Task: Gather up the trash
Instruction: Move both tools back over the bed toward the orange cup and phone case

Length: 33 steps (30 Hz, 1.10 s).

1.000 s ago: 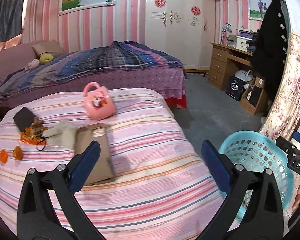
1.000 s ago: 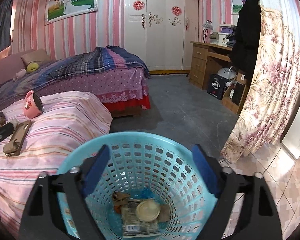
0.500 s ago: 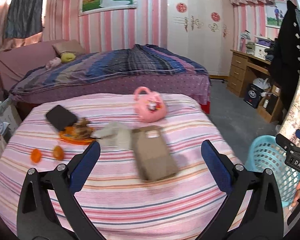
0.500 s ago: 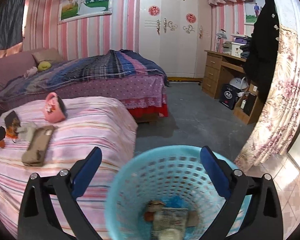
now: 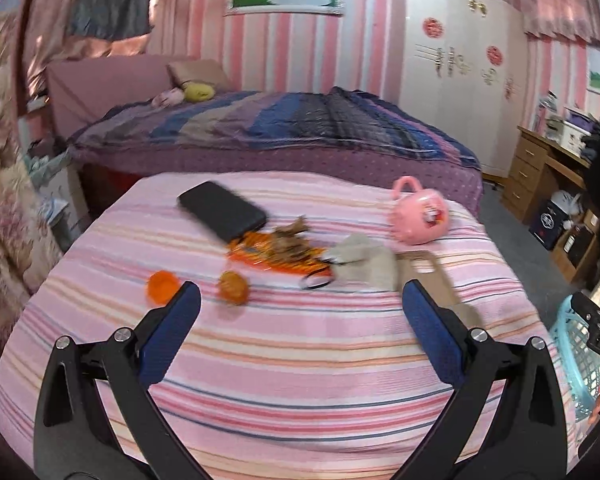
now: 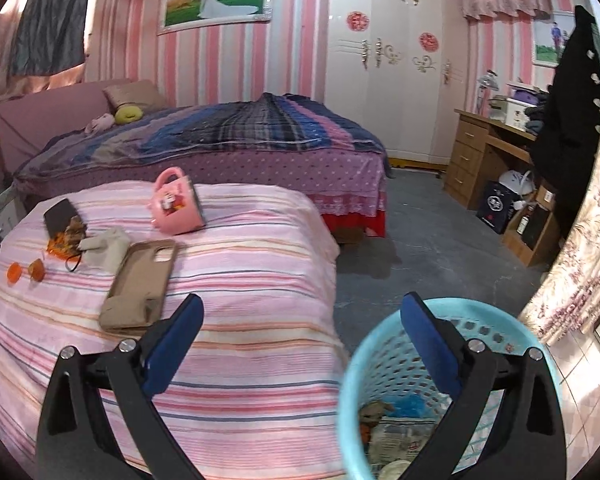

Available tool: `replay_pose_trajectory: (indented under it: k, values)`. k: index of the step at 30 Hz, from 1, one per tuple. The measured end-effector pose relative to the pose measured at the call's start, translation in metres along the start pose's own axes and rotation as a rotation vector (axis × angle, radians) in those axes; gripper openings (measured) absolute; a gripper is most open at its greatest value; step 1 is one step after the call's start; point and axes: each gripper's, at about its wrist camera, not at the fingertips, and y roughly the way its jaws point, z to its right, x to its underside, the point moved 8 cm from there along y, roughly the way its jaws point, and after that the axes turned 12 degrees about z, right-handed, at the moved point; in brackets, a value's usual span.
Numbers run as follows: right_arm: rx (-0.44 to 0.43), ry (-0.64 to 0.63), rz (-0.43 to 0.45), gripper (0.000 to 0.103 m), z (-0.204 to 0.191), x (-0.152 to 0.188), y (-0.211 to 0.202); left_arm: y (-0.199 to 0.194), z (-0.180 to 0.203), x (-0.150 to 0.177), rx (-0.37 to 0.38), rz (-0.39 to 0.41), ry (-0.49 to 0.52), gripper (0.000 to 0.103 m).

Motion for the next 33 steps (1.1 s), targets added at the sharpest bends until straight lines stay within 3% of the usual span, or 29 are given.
replay_pose_trajectory:
  k: [5, 9, 18, 22, 26, 33]
  values:
    - [-0.029, -0.047, -0.030, 0.097, -0.029, 0.011, 0.013, 0.007, -0.043, 0.008, -0.044, -0.024, -0.047, 0.097]
    - [-0.052, -0.046, -0.047, 0.097, -0.044, 0.016, 0.021, 0.008, -0.073, 0.013, -0.103, -0.024, -0.013, 0.098]
    - [-0.103, -0.031, -0.053, 0.097, -0.081, 0.013, 0.034, 0.017, -0.122, 0.028, -0.155, -0.061, -0.004, 0.097]
    - [-0.126, -0.023, -0.046, 0.097, -0.102, 0.001, 0.043, 0.027, -0.132, 0.033, -0.136, -0.088, -0.038, 0.097]
    - [-0.131, -0.049, -0.035, 0.097, -0.120, -0.005, 0.054, 0.038, -0.137, 0.037, -0.144, -0.104, -0.011, 0.097]
    - [-0.134, -0.076, -0.064, 0.097, -0.135, 0.010, 0.062, 0.063, -0.141, 0.049, -0.147, -0.162, -0.004, 0.096]
